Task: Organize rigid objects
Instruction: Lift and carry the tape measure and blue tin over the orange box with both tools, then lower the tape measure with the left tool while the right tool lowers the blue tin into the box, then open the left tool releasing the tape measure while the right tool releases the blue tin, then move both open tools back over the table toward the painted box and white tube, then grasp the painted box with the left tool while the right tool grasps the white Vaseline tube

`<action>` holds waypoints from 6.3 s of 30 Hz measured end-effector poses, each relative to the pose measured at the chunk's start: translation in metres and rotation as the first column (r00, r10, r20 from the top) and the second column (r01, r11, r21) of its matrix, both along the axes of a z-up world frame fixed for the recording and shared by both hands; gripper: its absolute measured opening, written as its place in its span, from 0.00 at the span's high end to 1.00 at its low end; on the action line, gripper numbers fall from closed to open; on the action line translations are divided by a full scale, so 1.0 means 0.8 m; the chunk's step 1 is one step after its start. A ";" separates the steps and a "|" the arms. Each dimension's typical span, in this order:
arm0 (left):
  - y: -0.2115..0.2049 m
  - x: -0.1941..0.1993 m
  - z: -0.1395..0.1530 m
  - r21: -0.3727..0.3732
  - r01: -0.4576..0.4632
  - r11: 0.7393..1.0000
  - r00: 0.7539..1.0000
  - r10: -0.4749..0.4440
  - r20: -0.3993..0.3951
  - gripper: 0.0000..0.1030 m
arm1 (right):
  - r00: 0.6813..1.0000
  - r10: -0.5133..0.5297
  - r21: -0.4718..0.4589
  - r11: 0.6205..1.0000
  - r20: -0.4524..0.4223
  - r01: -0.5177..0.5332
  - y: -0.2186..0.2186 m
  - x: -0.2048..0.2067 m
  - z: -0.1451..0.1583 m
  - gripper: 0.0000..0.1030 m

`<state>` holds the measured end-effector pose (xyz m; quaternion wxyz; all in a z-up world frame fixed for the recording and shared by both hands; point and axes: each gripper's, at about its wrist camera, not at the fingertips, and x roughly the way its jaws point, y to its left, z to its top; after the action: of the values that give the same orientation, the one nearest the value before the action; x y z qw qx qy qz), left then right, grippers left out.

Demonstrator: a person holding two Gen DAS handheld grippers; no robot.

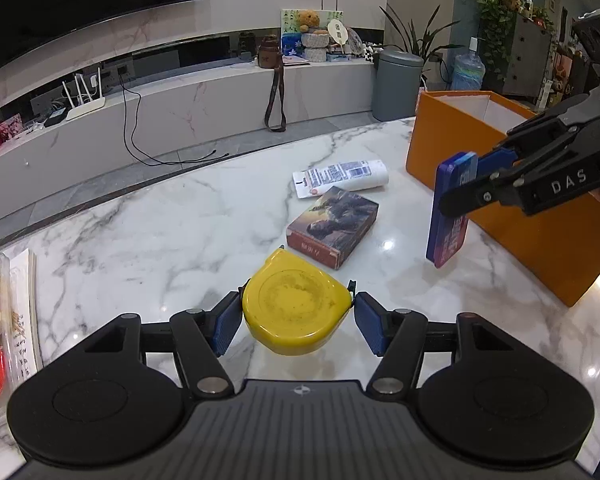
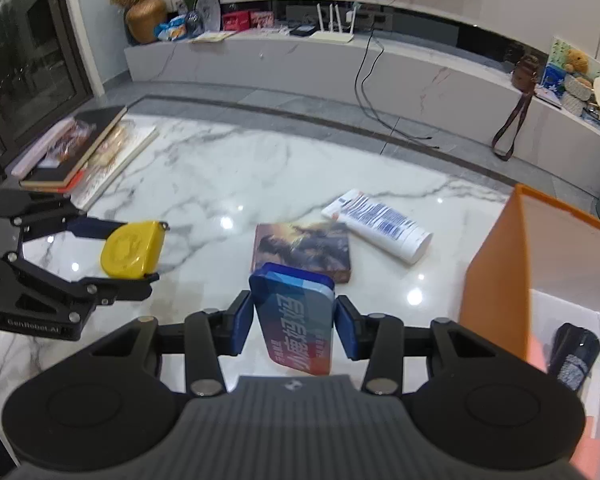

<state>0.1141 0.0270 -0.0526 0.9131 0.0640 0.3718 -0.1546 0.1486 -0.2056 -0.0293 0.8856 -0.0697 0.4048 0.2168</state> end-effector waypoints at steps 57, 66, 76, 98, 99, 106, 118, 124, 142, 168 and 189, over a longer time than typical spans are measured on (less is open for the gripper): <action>-0.361 0.109 0.037 0.234 0.428 0.873 0.897 -0.442 0.010 0.31 | 0.872 -0.489 0.117 0.868 0.029 0.483 -0.289 -0.023 0.034 0.56; -0.366 0.122 0.009 0.261 0.457 0.851 0.888 -0.455 -0.069 0.31 | 0.868 -0.496 0.036 0.867 -0.026 0.496 -0.285 0.004 0.012 0.55; -0.367 0.147 -0.016 0.279 0.468 0.838 0.883 -0.441 -0.157 0.31 | 0.868 -0.495 -0.037 0.869 -0.046 0.494 -0.266 0.025 -0.009 0.55; -0.379 0.171 -0.034 0.360 0.431 0.827 0.902 -0.396 -0.170 0.26 | 0.839 -0.541 -0.103 0.839 -0.058 0.534 -0.262 0.058 -0.037 0.41; -0.379 0.170 -0.032 0.371 0.422 0.827 0.907 -0.392 -0.156 0.26 | 0.840 -0.540 -0.103 0.840 -0.058 0.533 -0.261 0.058 -0.037 0.41; -0.376 0.171 -0.015 0.365 0.392 0.845 0.919 -0.379 -0.110 0.26 | 0.836 -0.547 -0.088 0.836 -0.046 0.542 -0.263 0.056 -0.028 0.41; -0.377 0.171 -0.005 0.367 0.385 0.847 0.921 -0.377 -0.097 0.26 | 0.833 -0.552 -0.088 0.832 -0.030 0.548 -0.262 0.052 -0.020 0.40; -0.379 0.163 0.007 0.367 0.375 0.851 0.923 -0.379 -0.065 0.27 | 0.827 -0.562 -0.081 0.825 -0.014 0.559 -0.261 0.047 -0.008 0.39; -0.314 0.132 0.070 0.320 0.291 0.902 0.948 -0.318 0.035 0.24 | 0.857 -0.507 -0.023 0.859 0.087 0.511 -0.207 0.029 0.046 0.32; -0.162 0.127 0.041 0.270 0.169 0.948 0.984 -0.180 0.016 0.22 | 0.952 -0.264 -0.112 0.953 0.155 0.282 -0.035 0.043 0.042 0.28; -0.116 0.152 -0.064 0.247 0.276 0.929 0.960 -0.256 -0.110 0.25 | 0.972 -0.199 -0.189 0.957 0.122 0.219 0.019 0.112 -0.030 0.23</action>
<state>0.2360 -0.0658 -0.1036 0.8526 0.2270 0.4112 -0.2292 0.2383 -0.1902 -0.0532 0.9114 -0.1268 0.3841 0.0760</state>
